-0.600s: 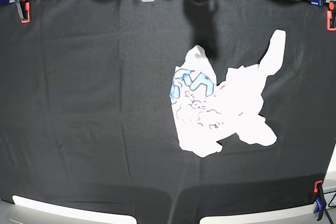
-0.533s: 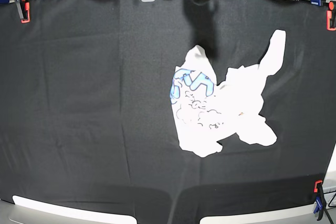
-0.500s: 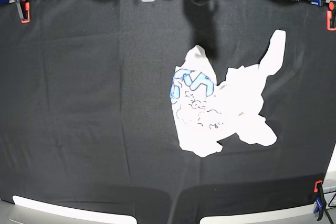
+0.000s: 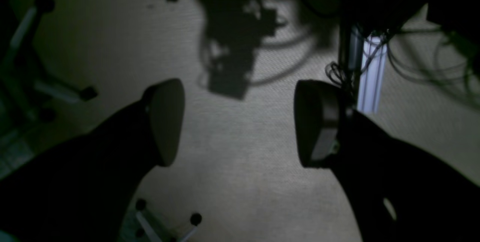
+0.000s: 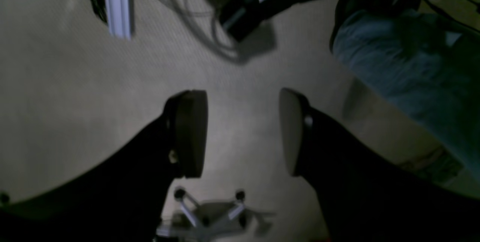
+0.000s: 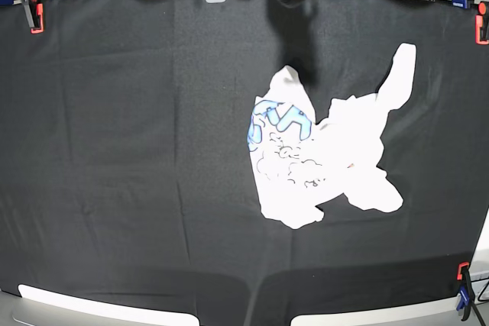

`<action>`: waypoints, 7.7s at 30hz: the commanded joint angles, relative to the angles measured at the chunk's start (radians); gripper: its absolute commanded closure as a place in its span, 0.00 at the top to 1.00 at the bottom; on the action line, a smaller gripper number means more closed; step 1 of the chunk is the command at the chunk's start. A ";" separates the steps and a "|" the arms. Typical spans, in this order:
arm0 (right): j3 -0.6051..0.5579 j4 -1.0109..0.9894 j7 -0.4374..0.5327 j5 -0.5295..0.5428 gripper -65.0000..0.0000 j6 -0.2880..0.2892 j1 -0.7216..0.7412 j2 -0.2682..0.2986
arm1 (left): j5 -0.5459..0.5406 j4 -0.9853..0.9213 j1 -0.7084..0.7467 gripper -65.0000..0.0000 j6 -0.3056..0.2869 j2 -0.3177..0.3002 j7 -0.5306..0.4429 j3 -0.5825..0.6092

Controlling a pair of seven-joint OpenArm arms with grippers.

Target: Layout the t-shirt on the table in an organized manner, then fold the t-shirt properly

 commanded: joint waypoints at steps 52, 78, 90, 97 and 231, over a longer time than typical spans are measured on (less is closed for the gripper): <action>0.114 0.660 -0.037 -0.120 0.46 -0.063 0.388 0.113 | 0.001 0.846 -0.308 0.64 -0.159 -0.006 0.252 -0.213; -0.175 0.655 -0.270 -0.380 0.46 -0.006 0.697 -0.060 | -0.002 0.846 -0.496 0.64 -0.159 -0.006 0.498 -0.213; -0.211 0.335 -0.201 -0.381 0.46 0.248 0.798 -0.286 | 0.001 0.846 -0.283 0.64 -0.159 -0.006 0.485 -0.213; -0.377 0.278 -0.174 -0.388 0.46 0.247 0.856 -0.303 | 0.002 0.846 -0.261 0.64 -0.159 -0.006 0.481 -0.213; -0.163 0.295 -0.476 -0.775 0.00 0.221 0.688 0.050 | -0.542 0.322 -0.436 0.00 -0.771 0.056 0.452 -0.507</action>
